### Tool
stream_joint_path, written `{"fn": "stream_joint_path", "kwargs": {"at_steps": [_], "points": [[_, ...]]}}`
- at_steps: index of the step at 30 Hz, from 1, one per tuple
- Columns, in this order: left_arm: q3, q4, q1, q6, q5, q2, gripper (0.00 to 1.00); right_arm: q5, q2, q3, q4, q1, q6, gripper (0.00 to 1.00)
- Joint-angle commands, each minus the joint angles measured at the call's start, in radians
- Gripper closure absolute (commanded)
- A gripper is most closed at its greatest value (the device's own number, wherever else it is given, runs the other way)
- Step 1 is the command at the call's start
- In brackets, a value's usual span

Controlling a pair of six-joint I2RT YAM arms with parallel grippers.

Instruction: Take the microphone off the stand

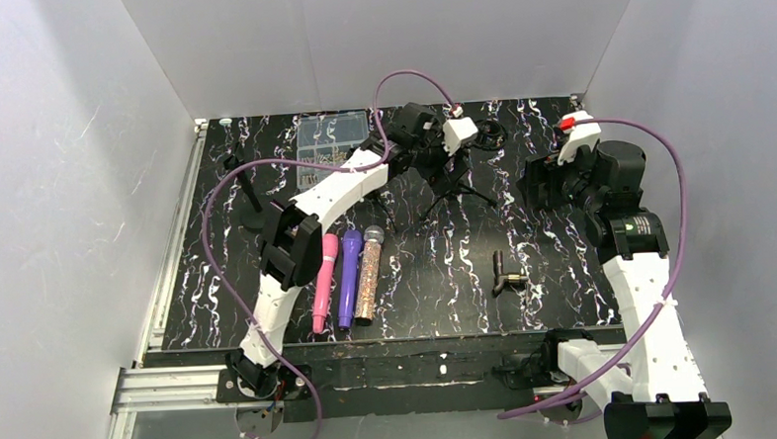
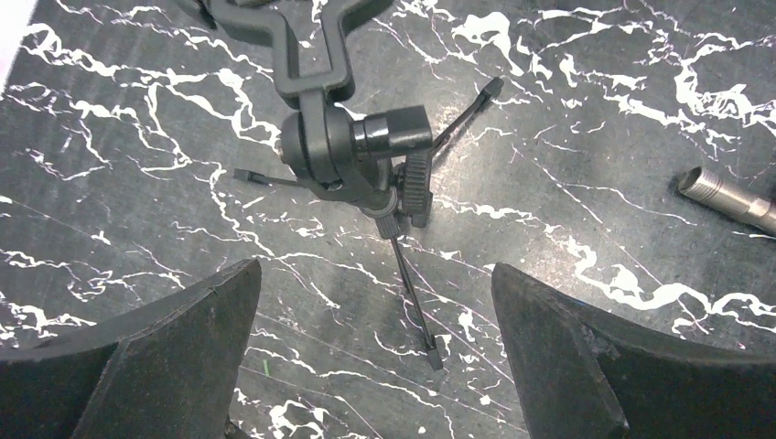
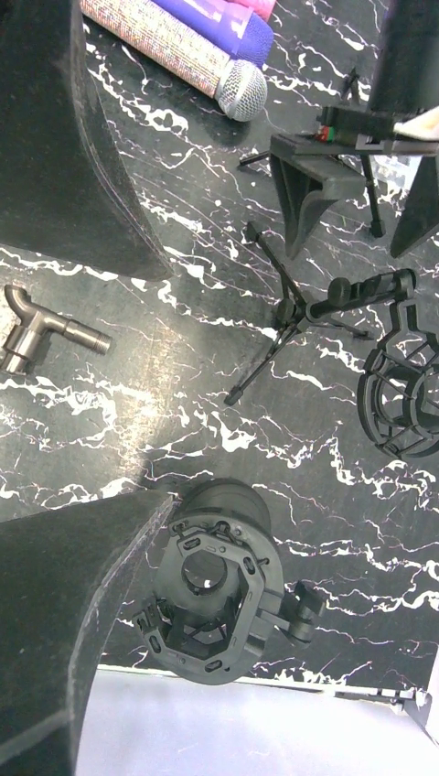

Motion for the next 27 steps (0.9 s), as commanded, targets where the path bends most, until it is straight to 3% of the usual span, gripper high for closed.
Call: {"fn": "stream_joint_path", "kwargs": {"at_steps": [1,11,27], "points": [[-0.032,-0.038,0.003,0.010,0.021,-0.103,0.02,-0.010,0.007,0.025,0.030,-0.005,-0.015,0.07],[-0.091,-0.117,0.024,-0.009,0.019,-0.202,0.02,-0.003,0.003,0.035,0.028,-0.004,-0.023,0.07],[-0.004,-0.412,0.026,-0.127,-0.037,-0.379,0.01,0.050,0.012,-0.005,0.087,-0.005,0.050,0.06]]}}
